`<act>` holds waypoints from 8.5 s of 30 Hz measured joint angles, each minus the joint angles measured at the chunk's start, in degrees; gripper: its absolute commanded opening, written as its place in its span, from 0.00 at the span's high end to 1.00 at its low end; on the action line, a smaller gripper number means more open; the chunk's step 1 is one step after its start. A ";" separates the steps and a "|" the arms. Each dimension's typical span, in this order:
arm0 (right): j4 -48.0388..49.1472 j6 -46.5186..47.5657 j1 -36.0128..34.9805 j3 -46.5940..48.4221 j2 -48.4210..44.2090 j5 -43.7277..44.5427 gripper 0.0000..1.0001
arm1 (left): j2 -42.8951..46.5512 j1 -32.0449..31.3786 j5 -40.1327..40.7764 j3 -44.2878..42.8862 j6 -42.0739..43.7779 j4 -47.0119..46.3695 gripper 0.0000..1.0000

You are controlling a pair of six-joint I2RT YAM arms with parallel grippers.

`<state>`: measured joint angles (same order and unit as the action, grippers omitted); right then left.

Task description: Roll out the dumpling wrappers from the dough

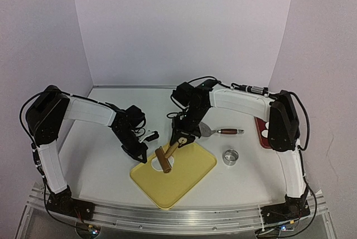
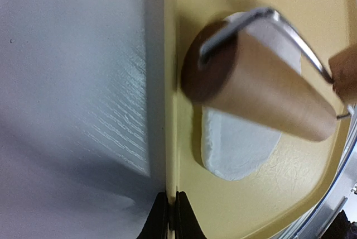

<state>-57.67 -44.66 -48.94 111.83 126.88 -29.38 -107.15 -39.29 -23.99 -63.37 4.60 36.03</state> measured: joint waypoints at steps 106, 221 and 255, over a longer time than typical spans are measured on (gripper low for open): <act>4.04 -0.40 4.54 -16.13 -9.31 -3.48 1.00 | -0.17 -0.52 -0.22 0.00 -0.11 -1.98 1.00; 1.40 17.58 36.33 -23.24 -19.12 -3.52 1.00 | 9.05 2.12 9.21 -5.23 -41.28 -12.91 0.32; 8.29 31.15 36.53 -34.87 -21.89 15.29 0.18 | 5.49 2.12 10.34 -10.86 -42.07 -11.54 0.31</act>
<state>-49.39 -13.51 -12.40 76.96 104.99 -14.09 -101.67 -37.17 -13.65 -74.24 -37.47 24.50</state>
